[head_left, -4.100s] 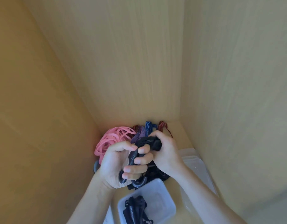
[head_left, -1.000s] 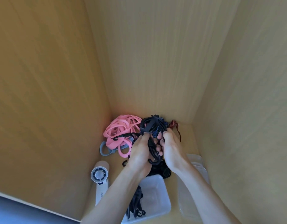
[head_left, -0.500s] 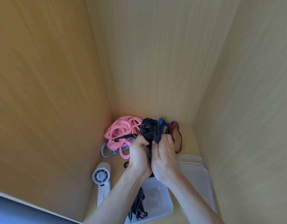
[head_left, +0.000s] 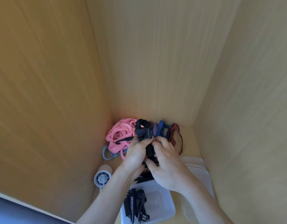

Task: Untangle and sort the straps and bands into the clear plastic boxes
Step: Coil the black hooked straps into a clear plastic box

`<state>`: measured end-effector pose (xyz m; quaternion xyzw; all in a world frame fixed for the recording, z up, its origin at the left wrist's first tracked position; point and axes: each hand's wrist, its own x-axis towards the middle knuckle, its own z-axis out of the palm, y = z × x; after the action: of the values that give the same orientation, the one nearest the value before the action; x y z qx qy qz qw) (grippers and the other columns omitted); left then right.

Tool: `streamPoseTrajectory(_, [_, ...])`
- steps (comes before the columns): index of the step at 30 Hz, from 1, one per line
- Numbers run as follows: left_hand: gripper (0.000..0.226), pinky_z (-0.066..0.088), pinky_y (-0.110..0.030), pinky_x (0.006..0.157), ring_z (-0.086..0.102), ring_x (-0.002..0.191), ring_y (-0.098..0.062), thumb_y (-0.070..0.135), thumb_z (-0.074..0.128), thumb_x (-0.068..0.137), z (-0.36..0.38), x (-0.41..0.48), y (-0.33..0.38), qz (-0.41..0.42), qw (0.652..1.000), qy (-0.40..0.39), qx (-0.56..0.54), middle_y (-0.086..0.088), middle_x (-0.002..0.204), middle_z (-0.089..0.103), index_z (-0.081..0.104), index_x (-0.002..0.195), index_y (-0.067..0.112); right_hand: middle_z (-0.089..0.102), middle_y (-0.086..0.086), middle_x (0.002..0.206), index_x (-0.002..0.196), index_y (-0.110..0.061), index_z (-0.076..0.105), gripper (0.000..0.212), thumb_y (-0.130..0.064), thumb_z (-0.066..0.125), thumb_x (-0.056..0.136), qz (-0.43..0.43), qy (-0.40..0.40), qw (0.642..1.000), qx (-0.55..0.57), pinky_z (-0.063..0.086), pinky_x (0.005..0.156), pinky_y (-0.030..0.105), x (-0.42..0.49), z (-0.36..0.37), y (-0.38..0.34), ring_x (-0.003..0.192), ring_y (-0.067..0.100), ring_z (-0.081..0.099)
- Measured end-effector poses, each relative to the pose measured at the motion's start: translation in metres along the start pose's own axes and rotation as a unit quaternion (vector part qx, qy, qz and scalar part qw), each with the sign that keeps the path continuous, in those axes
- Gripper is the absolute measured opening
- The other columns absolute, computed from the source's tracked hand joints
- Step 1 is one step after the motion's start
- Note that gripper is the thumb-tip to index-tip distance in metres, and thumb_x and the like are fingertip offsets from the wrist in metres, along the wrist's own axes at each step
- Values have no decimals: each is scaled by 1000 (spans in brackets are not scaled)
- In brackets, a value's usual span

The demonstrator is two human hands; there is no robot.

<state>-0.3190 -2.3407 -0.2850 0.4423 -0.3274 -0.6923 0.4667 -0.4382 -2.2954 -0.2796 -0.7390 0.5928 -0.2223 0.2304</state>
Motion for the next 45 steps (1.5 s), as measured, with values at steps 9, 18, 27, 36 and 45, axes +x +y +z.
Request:
streamPoseTrajectory(9, [47, 55, -28, 91, 65, 106, -10, -10, 44, 91, -3, -13, -4, 140, 956, 0, 257, 0, 112, 68, 49, 129, 18, 44, -20, 112, 105, -36, 62, 28, -45, 75, 82, -31, 129, 991, 2, 32, 91, 7, 3, -47, -13, 108, 0, 41])
streamPoseTrajectory(18, [39, 45, -8, 88, 60, 112, 4, 3, 50, 100, -4, -21, 0, 148, 940, -46, 304, 13, 120, 66, 47, 128, 30, 67, -18, 94, 88, -22, 71, 3, -20, 73, 89, -1, 217, 972, 95, 45, 80, 19, 17, -44, 0, 90, 0, 60])
streamPoseTrajectory(27, [38, 49, -24, 97, 61, 110, -1, 8, 50, 99, -3, -24, 0, 129, 922, -64, 359, 14, 115, 68, 47, 128, 32, 62, -9, 78, 87, -26, 57, 19, -18, 74, 82, 66, 137, 980, 128, 45, 63, 17, 17, -50, 5, 67, 3, 55])
streamPoseTrajectory(36, [29, 56, -47, 80, 65, 82, -13, 11, 48, 93, -1, -28, -3, 125, 898, -49, 419, 5, 92, 69, 46, 112, 31, 59, -16, 100, 98, -29, 64, 20, -15, 66, 84, 55, 173, 982, 40, 51, 80, 34, 11, -30, 4, 93, 10, 58])
streamPoseTrajectory(45, [38, 56, -34, 88, 66, 95, -7, 12, 50, 98, -3, -27, 4, 114, 911, -55, 393, 11, 105, 71, 44, 127, 35, 71, -6, 86, 98, -27, 66, 37, 8, 58, 86, 90, 207, 951, 211, 54, 63, 23, 13, -33, 11, 70, 13, 67])
